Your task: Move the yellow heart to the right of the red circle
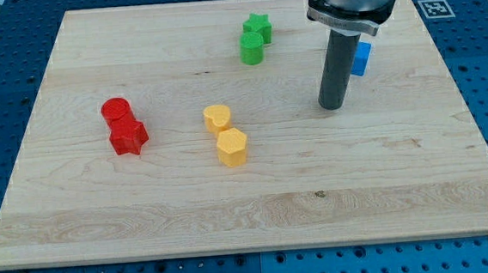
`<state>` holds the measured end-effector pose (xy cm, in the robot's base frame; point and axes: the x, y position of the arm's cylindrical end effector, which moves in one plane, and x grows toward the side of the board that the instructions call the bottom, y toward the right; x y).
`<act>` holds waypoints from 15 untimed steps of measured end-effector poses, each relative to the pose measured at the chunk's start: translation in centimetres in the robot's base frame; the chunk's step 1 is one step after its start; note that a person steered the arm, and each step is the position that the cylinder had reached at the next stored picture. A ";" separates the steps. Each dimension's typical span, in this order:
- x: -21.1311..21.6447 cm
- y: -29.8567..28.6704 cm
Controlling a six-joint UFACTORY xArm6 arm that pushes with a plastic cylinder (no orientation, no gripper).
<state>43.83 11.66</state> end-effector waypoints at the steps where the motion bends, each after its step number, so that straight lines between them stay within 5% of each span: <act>1: 0.1 0.0; 10: 2.9 0.9; 15: 3.9 -5.8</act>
<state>47.74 5.90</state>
